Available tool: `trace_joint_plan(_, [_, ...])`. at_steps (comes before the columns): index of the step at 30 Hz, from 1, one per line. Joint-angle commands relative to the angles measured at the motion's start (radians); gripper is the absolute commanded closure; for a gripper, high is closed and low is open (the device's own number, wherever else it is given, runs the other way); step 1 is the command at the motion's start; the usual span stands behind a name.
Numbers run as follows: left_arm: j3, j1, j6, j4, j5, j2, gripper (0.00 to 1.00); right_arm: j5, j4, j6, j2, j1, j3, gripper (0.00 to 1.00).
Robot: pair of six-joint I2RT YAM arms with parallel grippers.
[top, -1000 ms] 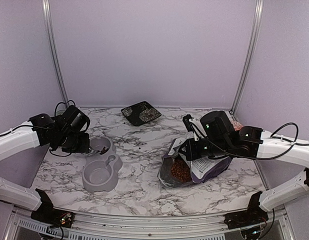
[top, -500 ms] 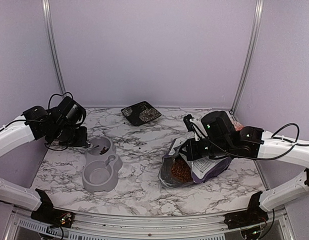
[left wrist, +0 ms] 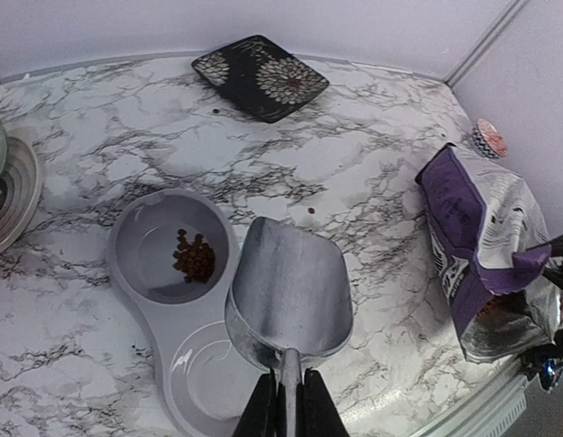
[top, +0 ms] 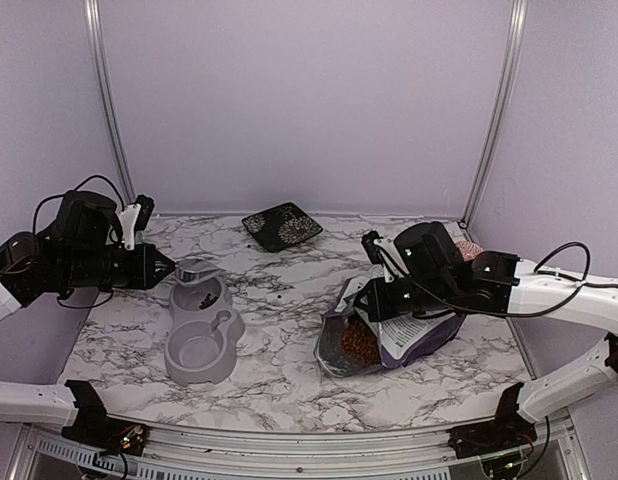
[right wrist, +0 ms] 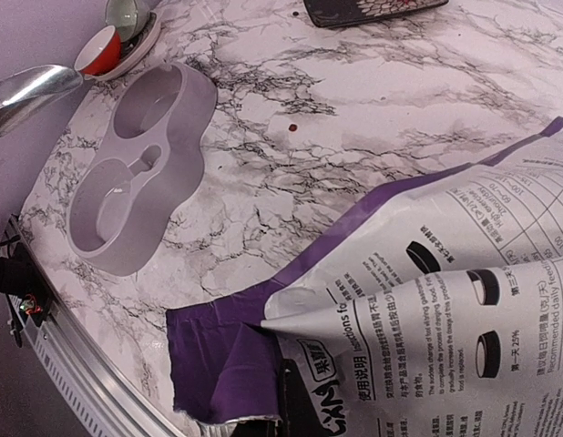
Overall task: Serve the pet food
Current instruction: Insert the pet food bag at the center of the board.
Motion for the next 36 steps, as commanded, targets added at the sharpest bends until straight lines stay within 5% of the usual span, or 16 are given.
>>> trace_joint_plan(1, [-0.046,-0.060,0.083,0.138,0.161,-0.060,1.00,0.058,-0.032,0.027,0.027,-0.008,0.058,1.00])
trace_joint_plan(11, [-0.174,-0.199,0.140,0.324,0.315,-0.160,1.00,0.099,-0.047,0.065,0.108,0.008,0.129,1.00])
trace_joint_plan(24, [-0.345,-0.226,0.119,0.581,0.481,-0.210,1.00,0.129,-0.043,0.121,0.154,0.023,0.170,1.00])
trace_joint_plan(36, [-0.505,-0.294,0.036,0.906,0.461,-0.137,1.00,0.147,-0.038,0.149,0.156,0.034,0.184,1.00])
